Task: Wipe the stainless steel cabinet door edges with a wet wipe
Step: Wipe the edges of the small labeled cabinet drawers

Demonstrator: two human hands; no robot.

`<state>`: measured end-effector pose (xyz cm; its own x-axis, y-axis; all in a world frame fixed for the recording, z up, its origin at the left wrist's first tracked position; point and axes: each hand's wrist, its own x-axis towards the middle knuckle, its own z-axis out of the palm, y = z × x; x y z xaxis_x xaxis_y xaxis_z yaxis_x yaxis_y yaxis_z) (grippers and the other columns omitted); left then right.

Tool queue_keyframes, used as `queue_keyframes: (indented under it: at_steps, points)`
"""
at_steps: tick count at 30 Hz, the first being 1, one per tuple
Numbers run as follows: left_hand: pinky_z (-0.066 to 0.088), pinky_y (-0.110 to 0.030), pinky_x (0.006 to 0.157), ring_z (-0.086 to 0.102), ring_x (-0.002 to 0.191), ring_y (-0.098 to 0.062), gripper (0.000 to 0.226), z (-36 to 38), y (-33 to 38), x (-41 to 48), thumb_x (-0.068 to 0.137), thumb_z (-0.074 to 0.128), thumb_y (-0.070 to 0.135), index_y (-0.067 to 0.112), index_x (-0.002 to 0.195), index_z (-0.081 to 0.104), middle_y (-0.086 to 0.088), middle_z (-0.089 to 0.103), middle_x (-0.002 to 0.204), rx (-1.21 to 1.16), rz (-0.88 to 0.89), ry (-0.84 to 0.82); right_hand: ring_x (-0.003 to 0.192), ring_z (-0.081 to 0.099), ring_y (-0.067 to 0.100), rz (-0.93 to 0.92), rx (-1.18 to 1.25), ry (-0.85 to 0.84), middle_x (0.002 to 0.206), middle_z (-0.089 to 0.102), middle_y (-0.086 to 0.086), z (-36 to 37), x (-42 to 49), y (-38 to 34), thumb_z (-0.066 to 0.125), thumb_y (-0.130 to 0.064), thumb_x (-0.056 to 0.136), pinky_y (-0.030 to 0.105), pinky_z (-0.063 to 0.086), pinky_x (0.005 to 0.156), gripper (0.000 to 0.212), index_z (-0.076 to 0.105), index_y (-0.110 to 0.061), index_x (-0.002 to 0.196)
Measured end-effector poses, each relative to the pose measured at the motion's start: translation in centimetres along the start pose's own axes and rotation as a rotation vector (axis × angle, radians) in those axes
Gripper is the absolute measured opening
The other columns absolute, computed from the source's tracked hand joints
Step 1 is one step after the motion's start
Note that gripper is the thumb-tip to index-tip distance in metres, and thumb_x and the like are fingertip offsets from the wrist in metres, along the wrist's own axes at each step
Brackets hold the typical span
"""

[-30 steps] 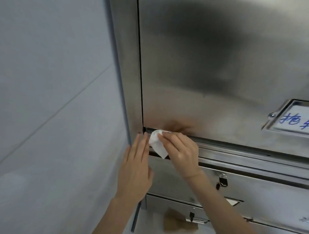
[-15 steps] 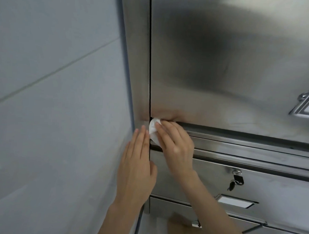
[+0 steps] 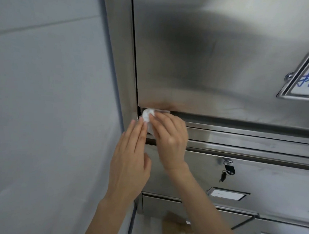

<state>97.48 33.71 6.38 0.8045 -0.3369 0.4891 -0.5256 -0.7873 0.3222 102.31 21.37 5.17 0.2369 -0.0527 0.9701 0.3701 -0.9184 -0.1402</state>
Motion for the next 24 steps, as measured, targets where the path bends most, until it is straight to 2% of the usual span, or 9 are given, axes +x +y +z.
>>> queue_keyframes:
  at_steps: [4,8,12,16,21,24]
  points:
    - [0.034,-0.044,0.109,0.040,0.137,-0.031,0.075,-0.2,0.2,0.7,0.069,0.069,-0.013,-0.004,0.139,0.046,-0.016,0.044,0.146,0.013,0.008,0.049,0.083,0.067,0.019,0.009,-0.004,-0.029,0.092,0.073,0.004,-0.9,0.5,0.6,0.074,-0.004,0.080,0.030,0.047,0.075,0.007,0.075,-0.006,0.087]
    - [0.038,-0.047,0.108,0.044,0.134,-0.033,0.067,0.1,0.7,1.4,0.071,0.064,-0.013,-0.005,0.136,0.048,-0.019,0.048,0.143,0.009,0.042,0.049,0.084,0.062,0.017,0.113,-0.126,-0.062,0.093,0.072,0.003,-6.5,0.0,4.7,0.072,-0.003,0.082,0.029,0.043,0.075,0.008,0.075,-0.007,0.088]
    - [0.041,-0.051,0.105,0.046,0.131,-0.040,0.064,0.9,2.4,1.9,0.071,0.064,-0.006,-0.005,0.134,0.051,-0.023,0.049,0.140,0.054,0.069,-0.008,0.080,0.066,0.024,0.181,-0.295,-0.077,0.095,0.072,0.004,-13.7,-0.2,10.7,0.069,-0.002,0.083,0.032,0.044,0.073,0.010,0.074,-0.008,0.090]
    - [0.043,-0.056,0.102,0.046,0.129,-0.042,0.066,1.9,4.3,2.4,0.067,0.068,-0.002,-0.005,0.131,0.054,-0.026,0.051,0.136,0.096,0.076,-0.006,0.084,0.067,0.026,0.228,-0.339,-0.115,0.096,0.072,0.007,-14.9,-0.1,11.5,0.072,0.003,0.079,0.036,0.045,0.072,0.015,0.073,-0.007,0.091]
    - [0.044,-0.055,0.102,0.046,0.130,-0.043,0.075,3.3,7.3,2.6,0.060,0.074,0.004,-0.007,0.131,0.052,-0.026,0.052,0.135,0.154,0.096,-0.063,0.088,0.068,0.024,0.155,-0.348,-0.235,0.096,0.072,0.006,-17.2,0.4,13.4,0.072,-0.001,0.077,0.032,0.043,0.075,0.015,0.074,-0.007,0.090]
    - [0.045,-0.057,0.099,0.047,0.129,-0.042,0.065,2.9,7.8,2.4,0.067,0.060,0.007,-0.008,0.130,0.053,-0.026,0.054,0.133,0.193,0.084,-0.043,0.086,0.068,0.025,0.243,-0.411,-0.169,0.094,0.073,0.008,-21.7,0.5,17.0,0.067,-0.006,0.082,0.031,0.043,0.075,0.010,0.074,-0.007,0.089]
